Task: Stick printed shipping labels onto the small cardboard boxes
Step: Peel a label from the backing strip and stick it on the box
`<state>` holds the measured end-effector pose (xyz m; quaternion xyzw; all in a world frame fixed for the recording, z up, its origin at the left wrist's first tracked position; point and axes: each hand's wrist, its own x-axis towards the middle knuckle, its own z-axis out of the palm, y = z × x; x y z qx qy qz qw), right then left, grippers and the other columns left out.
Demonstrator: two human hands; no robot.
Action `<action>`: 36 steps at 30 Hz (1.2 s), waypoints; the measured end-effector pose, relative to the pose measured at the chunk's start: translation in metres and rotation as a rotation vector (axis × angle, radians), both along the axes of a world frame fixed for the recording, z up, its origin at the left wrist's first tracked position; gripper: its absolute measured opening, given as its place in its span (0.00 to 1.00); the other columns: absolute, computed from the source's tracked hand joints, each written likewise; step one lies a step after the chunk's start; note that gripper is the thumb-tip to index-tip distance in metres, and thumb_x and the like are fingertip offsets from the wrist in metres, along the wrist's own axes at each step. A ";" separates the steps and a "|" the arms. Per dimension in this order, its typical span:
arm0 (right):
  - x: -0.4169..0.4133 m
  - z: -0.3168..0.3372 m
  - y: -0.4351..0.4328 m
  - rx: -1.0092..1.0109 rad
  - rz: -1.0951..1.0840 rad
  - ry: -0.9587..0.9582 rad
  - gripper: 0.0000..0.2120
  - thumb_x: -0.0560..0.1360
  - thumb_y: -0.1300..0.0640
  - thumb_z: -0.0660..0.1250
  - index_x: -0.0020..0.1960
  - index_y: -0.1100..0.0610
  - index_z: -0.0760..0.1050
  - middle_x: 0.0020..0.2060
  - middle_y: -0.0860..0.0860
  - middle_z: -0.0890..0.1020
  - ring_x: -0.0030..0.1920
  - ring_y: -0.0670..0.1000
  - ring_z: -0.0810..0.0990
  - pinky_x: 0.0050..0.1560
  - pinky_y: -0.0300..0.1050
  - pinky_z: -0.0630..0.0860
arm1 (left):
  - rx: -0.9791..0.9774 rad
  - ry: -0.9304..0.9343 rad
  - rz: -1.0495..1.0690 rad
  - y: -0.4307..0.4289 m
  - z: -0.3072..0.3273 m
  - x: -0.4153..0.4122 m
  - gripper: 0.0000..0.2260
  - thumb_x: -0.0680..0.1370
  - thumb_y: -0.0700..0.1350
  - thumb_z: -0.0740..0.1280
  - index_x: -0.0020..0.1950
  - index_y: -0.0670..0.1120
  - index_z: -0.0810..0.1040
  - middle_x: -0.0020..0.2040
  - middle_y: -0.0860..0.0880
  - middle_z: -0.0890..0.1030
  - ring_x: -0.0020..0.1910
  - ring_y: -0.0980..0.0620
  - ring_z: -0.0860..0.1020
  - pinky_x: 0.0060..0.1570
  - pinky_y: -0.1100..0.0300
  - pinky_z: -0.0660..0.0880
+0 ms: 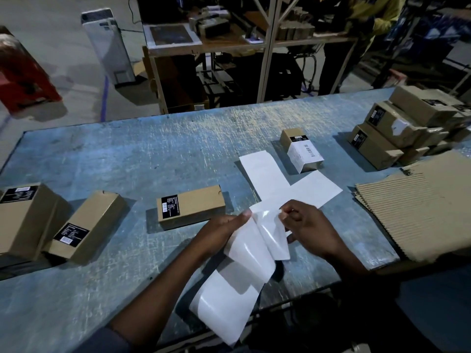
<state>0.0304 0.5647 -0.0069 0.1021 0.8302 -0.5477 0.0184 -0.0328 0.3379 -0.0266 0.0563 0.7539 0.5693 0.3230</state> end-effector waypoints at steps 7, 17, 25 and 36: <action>0.010 -0.015 -0.019 0.020 0.042 -0.018 0.08 0.81 0.58 0.67 0.43 0.52 0.76 0.39 0.55 0.85 0.41 0.60 0.84 0.39 0.54 0.84 | -0.038 0.110 -0.225 0.001 0.005 -0.003 0.14 0.72 0.54 0.79 0.53 0.49 0.87 0.48 0.53 0.88 0.45 0.56 0.86 0.49 0.59 0.79; 0.029 -0.037 -0.002 -0.107 -0.204 -0.127 0.08 0.81 0.61 0.67 0.43 0.60 0.78 0.35 0.55 0.84 0.36 0.54 0.84 0.42 0.63 0.84 | -0.013 0.113 -0.142 -0.038 -0.023 0.010 0.14 0.70 0.48 0.82 0.51 0.48 0.84 0.47 0.50 0.88 0.47 0.50 0.86 0.46 0.58 0.80; 0.039 -0.055 -0.014 -0.118 -0.176 -0.116 0.09 0.80 0.60 0.69 0.40 0.56 0.78 0.34 0.57 0.82 0.38 0.56 0.80 0.42 0.66 0.83 | -0.112 0.182 -0.346 -0.043 -0.016 -0.002 0.39 0.73 0.47 0.79 0.79 0.62 0.62 0.70 0.63 0.70 0.64 0.60 0.73 0.56 0.68 0.71; 0.050 -0.055 -0.018 -0.023 -0.273 -0.024 0.07 0.75 0.54 0.70 0.38 0.52 0.78 0.35 0.58 0.83 0.40 0.63 0.84 0.41 0.65 0.84 | -0.168 0.118 -0.389 -0.025 -0.030 -0.031 0.24 0.67 0.34 0.71 0.62 0.49 0.84 0.49 0.51 0.84 0.45 0.54 0.82 0.47 0.58 0.79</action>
